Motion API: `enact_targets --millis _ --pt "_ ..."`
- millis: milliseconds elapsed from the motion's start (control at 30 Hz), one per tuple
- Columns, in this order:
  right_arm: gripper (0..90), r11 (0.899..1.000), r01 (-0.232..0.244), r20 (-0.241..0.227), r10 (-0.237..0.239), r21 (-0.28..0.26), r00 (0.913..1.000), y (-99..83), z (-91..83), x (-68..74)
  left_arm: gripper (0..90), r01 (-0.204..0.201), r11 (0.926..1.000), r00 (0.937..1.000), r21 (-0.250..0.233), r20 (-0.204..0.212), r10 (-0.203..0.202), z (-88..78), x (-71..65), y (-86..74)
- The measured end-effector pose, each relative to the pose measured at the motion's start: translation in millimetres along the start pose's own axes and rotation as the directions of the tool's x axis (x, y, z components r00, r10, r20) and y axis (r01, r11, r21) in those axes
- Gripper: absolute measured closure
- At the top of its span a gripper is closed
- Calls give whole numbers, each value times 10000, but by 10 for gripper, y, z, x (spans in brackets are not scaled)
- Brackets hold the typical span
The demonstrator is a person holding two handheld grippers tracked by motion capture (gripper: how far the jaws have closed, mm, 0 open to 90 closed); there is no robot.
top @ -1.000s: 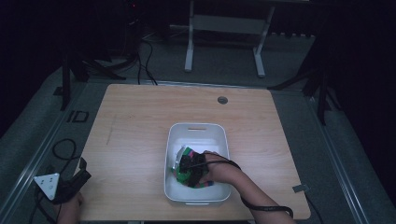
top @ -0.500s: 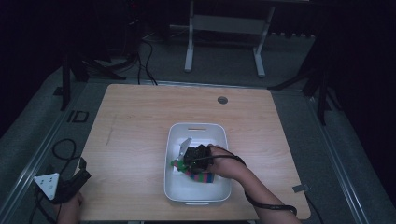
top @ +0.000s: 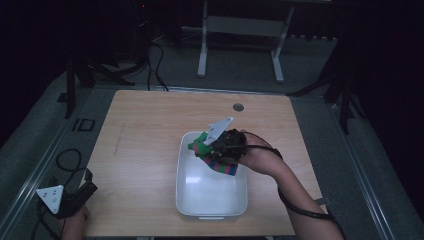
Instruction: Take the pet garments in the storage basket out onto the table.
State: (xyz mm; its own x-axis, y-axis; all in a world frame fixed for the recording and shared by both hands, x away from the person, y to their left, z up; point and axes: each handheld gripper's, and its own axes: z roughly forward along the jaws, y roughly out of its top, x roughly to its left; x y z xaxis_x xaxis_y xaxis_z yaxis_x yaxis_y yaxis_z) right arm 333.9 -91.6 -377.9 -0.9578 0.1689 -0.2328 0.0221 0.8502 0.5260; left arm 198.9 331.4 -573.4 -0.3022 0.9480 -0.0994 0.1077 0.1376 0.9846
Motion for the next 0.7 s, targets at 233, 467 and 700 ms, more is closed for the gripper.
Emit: enact_targets --millis 233,467,700 --pt "672 9996 -278 688 283 -72 9972 -129 -321 -136 19 -32 10000 10000 -9 -2 32 0 -3 0" --pt "670 9952 -976 1349 969 -13 9861 -523 -594 -306 19 -45 10000 10000 7 -39 45 0 -10 0" --pt "669 9827 -1836 1915 1753 259 9657 -981 -764 -466 19 -129 9999 9999 -20 -57 129 -5 -12 -2"
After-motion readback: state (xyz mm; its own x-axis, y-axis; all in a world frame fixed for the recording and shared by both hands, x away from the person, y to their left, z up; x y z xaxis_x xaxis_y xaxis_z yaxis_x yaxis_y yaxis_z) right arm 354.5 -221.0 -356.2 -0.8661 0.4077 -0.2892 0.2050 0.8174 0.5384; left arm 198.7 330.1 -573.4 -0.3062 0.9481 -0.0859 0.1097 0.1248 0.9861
